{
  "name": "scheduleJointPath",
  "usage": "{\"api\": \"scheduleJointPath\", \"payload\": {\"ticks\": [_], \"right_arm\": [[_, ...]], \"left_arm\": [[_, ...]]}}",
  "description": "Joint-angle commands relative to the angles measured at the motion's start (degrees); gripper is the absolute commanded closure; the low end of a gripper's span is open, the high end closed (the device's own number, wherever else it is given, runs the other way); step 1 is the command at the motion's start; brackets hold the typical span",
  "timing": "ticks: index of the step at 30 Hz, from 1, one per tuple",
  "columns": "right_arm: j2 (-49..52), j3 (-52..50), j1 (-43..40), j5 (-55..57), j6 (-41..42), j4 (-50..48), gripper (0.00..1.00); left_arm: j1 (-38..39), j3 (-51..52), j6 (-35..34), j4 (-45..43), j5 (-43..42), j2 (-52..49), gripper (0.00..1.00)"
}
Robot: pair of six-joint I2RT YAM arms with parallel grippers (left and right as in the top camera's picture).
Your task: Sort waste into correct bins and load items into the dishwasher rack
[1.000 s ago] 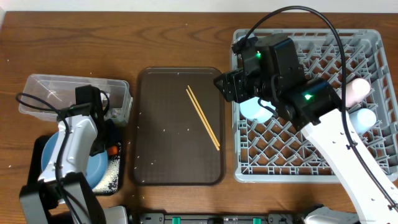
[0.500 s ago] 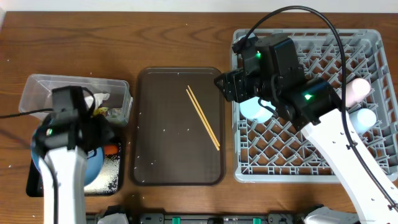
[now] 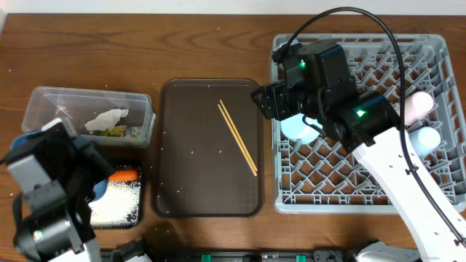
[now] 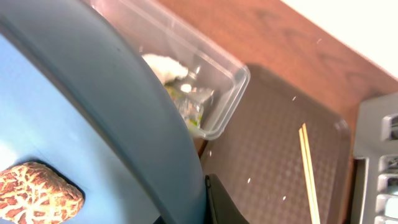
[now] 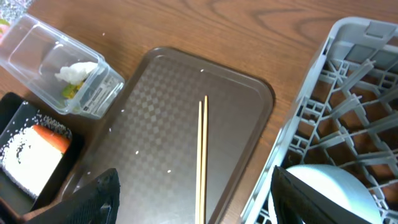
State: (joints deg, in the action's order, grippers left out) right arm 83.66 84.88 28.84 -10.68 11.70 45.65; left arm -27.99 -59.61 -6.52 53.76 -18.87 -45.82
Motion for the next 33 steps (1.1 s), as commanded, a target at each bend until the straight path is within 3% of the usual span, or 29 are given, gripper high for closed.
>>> {"api": "scheduleJointPath", "payload": {"ticks": [1, 9, 14, 22, 27, 33], "right_arm": [[-0.4, 0.1, 0.0, 0.2, 0.0, 0.6, 0.30], [-0.4, 0.1, 0.0, 0.2, 0.0, 1.9, 0.29], [-0.4, 0.1, 0.0, 0.2, 0.0, 2.2, 0.29], [-0.4, 0.1, 0.0, 0.2, 0.0, 2.6, 0.29], [-0.4, 0.1, 0.0, 0.2, 0.0, 3.2, 0.29], [-0.4, 0.1, 0.0, 0.2, 0.0, 3.6, 0.29]], "left_arm": [[-4.0, -1.2, 5.6, -1.4, -4.7, 2.9, 0.94], [-6.2, 0.2, 8.6, -4.3, -8.4, 5.1, 0.94], [-6.2, 7.0, 8.3, -8.0, -11.7, 5.0, 0.94], [-12.1, 18.3, 6.7, -14.8, -30.7, 4.5, 0.94], [-14.4, 18.9, 6.7, -15.5, -38.7, 4.3, 0.94], [-17.8, 18.9, 6.7, -18.0, -55.6, 5.1, 0.94]]}}
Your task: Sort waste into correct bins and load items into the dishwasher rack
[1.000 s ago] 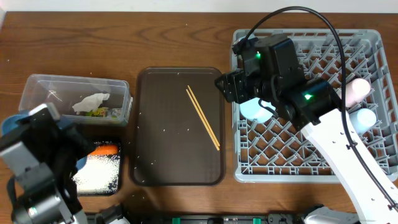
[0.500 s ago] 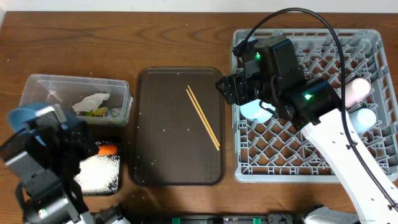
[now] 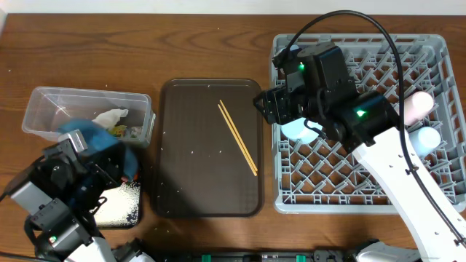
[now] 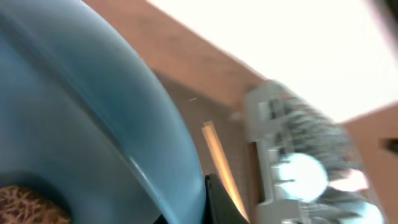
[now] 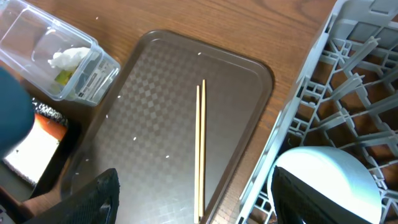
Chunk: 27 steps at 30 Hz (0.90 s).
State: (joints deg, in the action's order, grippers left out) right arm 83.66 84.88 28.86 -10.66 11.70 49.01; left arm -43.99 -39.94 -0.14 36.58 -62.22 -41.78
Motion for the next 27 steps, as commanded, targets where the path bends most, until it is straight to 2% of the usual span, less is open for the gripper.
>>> {"api": "scheduleJointPath", "payload": {"ticks": [1, 9, 14, 17, 22, 27], "right_arm": [[-0.4, 0.1, -0.1, 0.1, 0.0, 0.3, 0.29], [-0.4, 0.1, -0.1, 0.2, 0.0, 3.3, 0.29], [-0.4, 0.1, -0.1, 0.2, 0.0, 3.7, 0.29], [-0.4, 0.1, -0.1, 0.2, 0.0, 3.7, 0.29], [-0.4, 0.1, -0.1, 0.2, 0.0, 3.6, 0.29], [-0.4, 0.1, -0.1, 1.5, -1.4, 3.1, 0.29]], "left_arm": [[-2.8, -0.8, 0.4, -0.4, -12.1, 1.3, 0.94], [-14.8, -0.8, 5.7, 6.7, -11.1, 1.9, 0.94], [-21.2, -0.8, 8.5, 6.9, -22.6, 0.8, 0.94], [-24.3, -0.8, 8.5, 7.0, -25.8, -0.3, 0.94], [-25.7, -0.8, 8.5, 7.4, -25.8, -0.4, 0.94], [-21.7, -0.8, 8.5, 8.4, -26.6, -0.4, 0.94]]}}
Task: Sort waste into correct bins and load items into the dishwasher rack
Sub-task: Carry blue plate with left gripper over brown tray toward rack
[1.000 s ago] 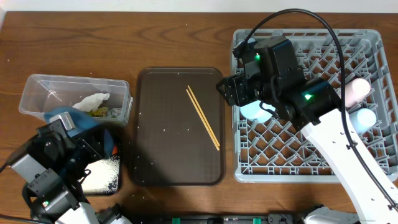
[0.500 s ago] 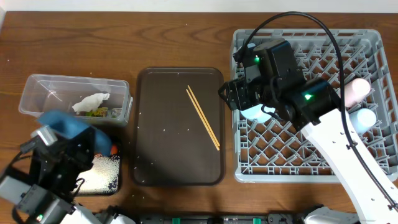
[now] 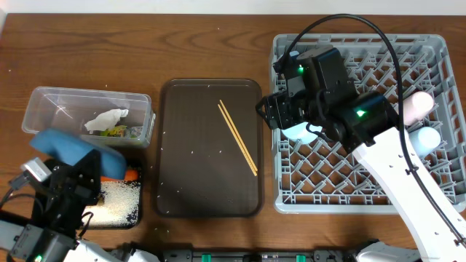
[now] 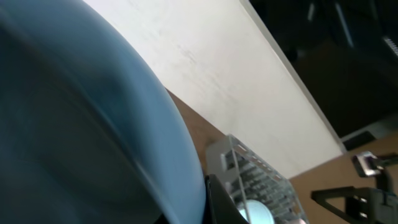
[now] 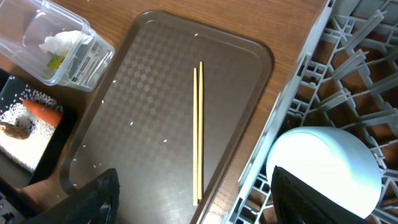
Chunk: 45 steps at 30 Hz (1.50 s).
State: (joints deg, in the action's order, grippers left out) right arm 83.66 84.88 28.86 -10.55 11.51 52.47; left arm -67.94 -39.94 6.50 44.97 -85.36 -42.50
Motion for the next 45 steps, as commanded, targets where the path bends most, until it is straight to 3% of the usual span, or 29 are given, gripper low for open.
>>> {"api": "scheduleJointPath", "payload": {"ticks": [1, 5, 9, 16, 20, 28, 35, 45], "right_arm": [[-0.4, 0.2, -0.1, 2.5, -1.3, -0.5, 0.29], [-0.9, 0.2, -0.8, 3.7, -1.2, -1.1, 0.29], [-1.8, 0.2, -2.4, 3.7, -0.8, -0.8, 0.29], [-4.9, 0.3, -9.7, 3.2, 3.3, 0.4, 0.29], [-7.4, 0.3, -14.9, 3.1, 3.3, 1.7, 0.29], [-11.3, 0.3, -27.9, 3.7, 9.4, 5.7, 0.29], [-11.4, 0.2, -36.8, 3.2, 11.2, 9.3, 0.29], [-11.4, 0.2, -38.7, 4.6, 11.2, 12.2, 0.28]], "left_arm": [[4.1, -0.8, 1.8, -0.2, -4.5, 0.3, 0.94], [13.9, -0.8, -1.9, -4.9, -4.7, 0.3, 0.94], [28.3, -1.2, -13.2, -18.1, -1.2, 0.3, 0.94], [55.3, -1.6, -37.0, -51.1, 7.0, -1.1, 0.94], [65.9, -1.6, -47.3, -69.7, 12.1, -5.5, 0.94], [81.0, -2.2, -49.7, -91.4, 25.0, -22.3, 0.94], [90.6, -13.0, -53.7, -107.4, 26.5, -43.7, 0.94], [100.5, -32.4, -54.7, -109.4, 30.7, -65.2, 0.94]]}}
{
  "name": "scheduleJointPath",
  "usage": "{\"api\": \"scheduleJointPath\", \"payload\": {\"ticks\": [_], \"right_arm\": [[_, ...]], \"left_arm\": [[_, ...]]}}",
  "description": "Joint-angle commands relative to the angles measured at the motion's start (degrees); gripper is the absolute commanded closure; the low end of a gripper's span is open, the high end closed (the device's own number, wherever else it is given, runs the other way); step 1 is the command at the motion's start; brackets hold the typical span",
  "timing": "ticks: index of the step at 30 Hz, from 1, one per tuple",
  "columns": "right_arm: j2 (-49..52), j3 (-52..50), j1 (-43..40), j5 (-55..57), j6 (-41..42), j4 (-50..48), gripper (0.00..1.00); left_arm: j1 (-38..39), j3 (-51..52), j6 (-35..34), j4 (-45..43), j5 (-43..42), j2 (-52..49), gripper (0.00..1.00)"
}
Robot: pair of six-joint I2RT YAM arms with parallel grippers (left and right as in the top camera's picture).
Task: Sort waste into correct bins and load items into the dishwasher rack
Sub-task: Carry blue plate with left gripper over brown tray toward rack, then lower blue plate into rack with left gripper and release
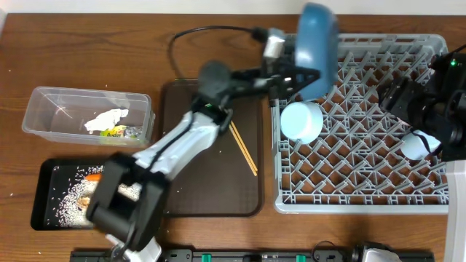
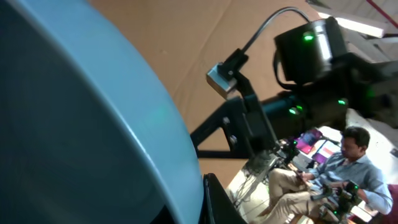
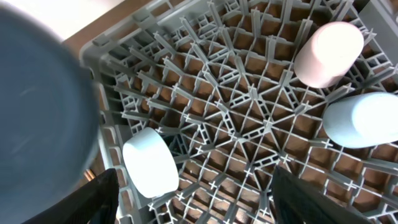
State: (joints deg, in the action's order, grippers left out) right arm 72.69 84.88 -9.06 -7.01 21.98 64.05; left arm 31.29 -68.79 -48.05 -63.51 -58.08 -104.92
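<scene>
My left gripper [image 1: 290, 73] is shut on the rim of a blue bowl [image 1: 318, 40], holding it on edge above the far left corner of the grey dishwasher rack [image 1: 364, 206]. In the left wrist view the blue bowl [image 2: 81, 124] fills the frame beside one dark finger [image 2: 214, 202]. My right gripper [image 1: 399, 96] hangs open over the rack's right side. The right wrist view shows an open gripper [image 3: 193, 208], a pink cup [image 3: 328, 55], two pale blue cups [image 3: 149, 169] [image 3: 360, 118], and the blue bowl [image 3: 43, 112] at left.
A brown tray [image 1: 189, 189] holds two chopsticks [image 1: 245, 151], partly under my left arm. At the left are a clear bin [image 1: 44, 109] with tissue and wrappers, and a black tray [image 1: 45, 175] with rice, carrot and other food scraps.
My left arm, then low at the left with the bowl tipped over the black tray, now reaches across the brown tray with the bowl over the rack. My right gripper has moved to the rack's right side.
My left gripper held the blue bowl, with a mushroom piece in it, near the black tray. Then the bowl was tilted over that tray, and a brown piece lay in the tray. Now the bowl is above the rack. My right gripper stayed open throughout.
</scene>
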Motion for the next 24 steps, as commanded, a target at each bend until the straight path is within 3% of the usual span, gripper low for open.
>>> {"api": "scheduleJointPath", "payload": {"ticks": [1, 16, 24], "right_arm": [[-0.4, 0.2, -0.8, 2.1, 0.8, 1.1, 0.28], [-0.4, 0.2, -0.8, 10.6, 2.2, 4.3, 0.28], [-0.4, 0.2, -0.8, 11.7, 2.2, 6.0, 0.28]], "left_arm": [[1.7, -4.0, -0.1, -1.0, 4.7, -3.9, 0.94], [9.4, -4.2, -0.3, -2.2, 22.1, -10.8, 0.94], [11.8, -4.2, -0.3, -1.6, 24.5, -13.3, 0.94]]}}
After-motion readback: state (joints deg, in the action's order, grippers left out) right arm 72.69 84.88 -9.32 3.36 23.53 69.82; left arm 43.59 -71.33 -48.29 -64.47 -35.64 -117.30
